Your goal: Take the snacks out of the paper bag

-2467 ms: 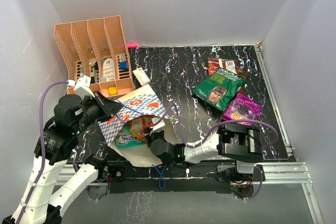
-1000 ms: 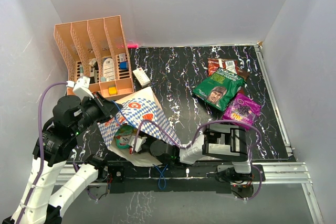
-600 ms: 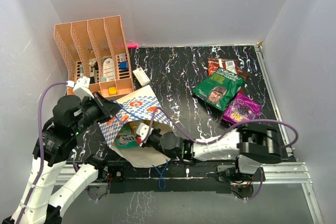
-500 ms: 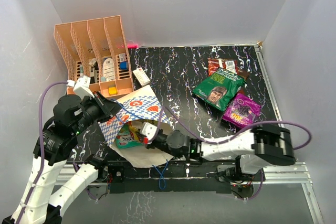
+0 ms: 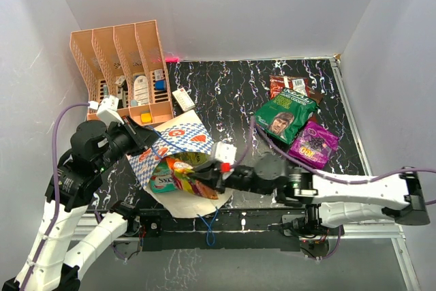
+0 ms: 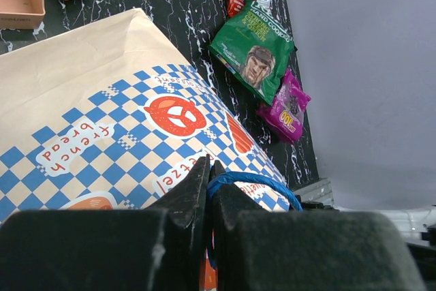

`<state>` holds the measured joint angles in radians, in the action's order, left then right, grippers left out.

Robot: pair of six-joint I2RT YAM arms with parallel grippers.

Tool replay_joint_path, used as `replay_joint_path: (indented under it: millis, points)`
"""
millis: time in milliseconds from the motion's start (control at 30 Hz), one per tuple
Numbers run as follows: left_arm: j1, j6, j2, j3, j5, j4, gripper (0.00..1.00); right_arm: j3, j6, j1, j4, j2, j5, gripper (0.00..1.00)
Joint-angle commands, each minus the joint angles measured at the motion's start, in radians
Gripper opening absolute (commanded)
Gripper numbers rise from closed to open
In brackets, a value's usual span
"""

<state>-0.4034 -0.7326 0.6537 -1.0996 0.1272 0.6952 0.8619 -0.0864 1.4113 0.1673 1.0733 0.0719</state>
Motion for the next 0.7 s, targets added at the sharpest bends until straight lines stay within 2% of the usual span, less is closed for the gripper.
replay_joint_path:
  millis: [0, 133, 267, 333, 367, 433, 500, 600, 667]
  points:
    - [-0.002, 0.015, 0.0, 0.006, 0.006, -0.021, 0.0, 0.151, -0.013, -0.002, -0.024, -0.146, -0.006, 0.07]
    - [-0.002, 0.015, 0.001, 0.004, 0.006, -0.016, 0.0, 0.218, -0.098, -0.002, -0.025, -0.204, 0.15, 0.07]
    - [-0.002, 0.02, -0.003, -0.006, -0.01, -0.002, 0.0, 0.252, -0.221, -0.002, 0.016, -0.215, 0.477, 0.07]
    - [-0.002, 0.014, -0.008, 0.002, -0.014, -0.007, 0.0, 0.243, -0.331, -0.003, 0.113, -0.187, 0.674, 0.07]
    - [-0.002, 0.01, -0.009, 0.007, -0.012, -0.011, 0.0, 0.234, -0.43, -0.01, 0.214, -0.155, 0.764, 0.07]
    - [-0.002, 0.002, -0.01, 0.015, -0.004, -0.018, 0.0, 0.208, -0.565, -0.076, 0.365, -0.095, 0.896, 0.07]
    - [-0.002, -0.003, -0.007, 0.018, 0.003, -0.022, 0.0, 0.213, -0.497, -0.246, 0.344, -0.045, 0.907, 0.07]
    - [-0.002, -0.002, -0.001, 0.006, 0.006, -0.015, 0.0, 0.232, -0.205, -0.536, 0.088, 0.022, 0.801, 0.07]
    - [-0.002, 0.003, 0.004, -0.012, -0.001, 0.001, 0.0, 0.23, -0.078, -0.662, -0.009, 0.073, 0.809, 0.07]
